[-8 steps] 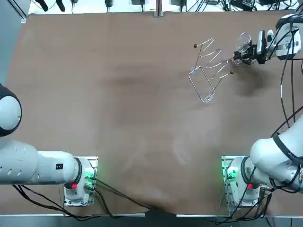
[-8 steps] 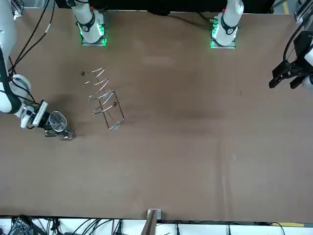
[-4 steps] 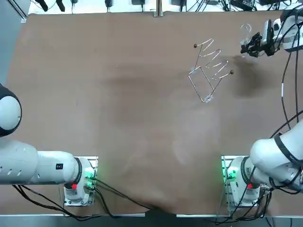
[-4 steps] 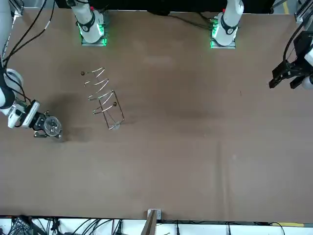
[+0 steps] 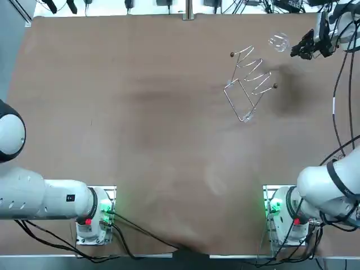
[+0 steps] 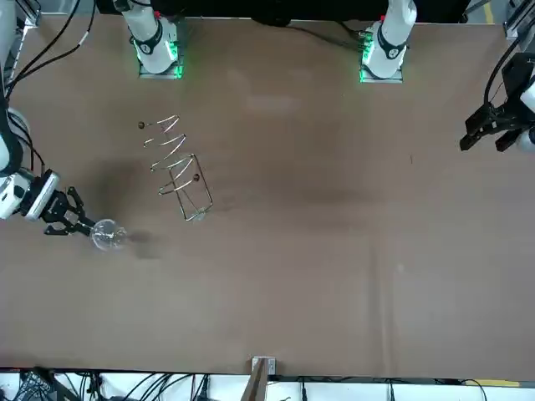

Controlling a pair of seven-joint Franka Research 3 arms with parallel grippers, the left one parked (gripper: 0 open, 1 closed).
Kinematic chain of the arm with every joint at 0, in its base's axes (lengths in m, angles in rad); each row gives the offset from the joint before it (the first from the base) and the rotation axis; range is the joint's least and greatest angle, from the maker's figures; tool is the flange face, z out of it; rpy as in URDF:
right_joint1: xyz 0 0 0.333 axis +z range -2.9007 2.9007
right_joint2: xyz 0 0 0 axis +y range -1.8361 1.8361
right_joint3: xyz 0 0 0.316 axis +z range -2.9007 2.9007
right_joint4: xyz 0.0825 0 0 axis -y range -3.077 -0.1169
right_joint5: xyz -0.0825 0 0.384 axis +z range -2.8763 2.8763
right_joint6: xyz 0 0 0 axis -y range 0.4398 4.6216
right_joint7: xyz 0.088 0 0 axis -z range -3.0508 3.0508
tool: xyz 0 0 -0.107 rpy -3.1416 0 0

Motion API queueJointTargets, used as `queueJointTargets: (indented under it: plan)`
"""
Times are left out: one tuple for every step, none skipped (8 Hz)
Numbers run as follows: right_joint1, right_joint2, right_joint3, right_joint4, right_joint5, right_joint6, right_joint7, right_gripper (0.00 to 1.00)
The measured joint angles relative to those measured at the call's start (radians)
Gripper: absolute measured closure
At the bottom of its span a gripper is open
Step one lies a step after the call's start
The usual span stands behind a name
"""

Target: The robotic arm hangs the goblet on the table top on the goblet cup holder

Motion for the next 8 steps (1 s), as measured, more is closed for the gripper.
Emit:
queueJointTargets:
  plan:
    - [-0.001,-0.002,-0.001,-0.001,-0.013,0.007,0.015,0.89]
    - [-0.004,-0.002,-0.003,-0.003,-0.017,0.009,0.018,0.89]
    - [-0.005,-0.002,-0.004,-0.004,-0.017,0.011,0.026,0.89]
    - [-0.005,-0.004,-0.004,-0.004,-0.017,0.012,0.053,0.89]
    - [-0.003,-0.011,-0.004,-0.004,-0.027,0.014,0.108,0.89]
    - [0.0,-0.021,-0.004,-0.006,-0.059,0.021,0.189,0.89]
    - [0.008,-0.035,-0.004,-0.007,-0.115,0.029,0.298,0.89]
    - [0.019,-0.051,-0.004,-0.007,-0.183,0.03,0.425,0.89]
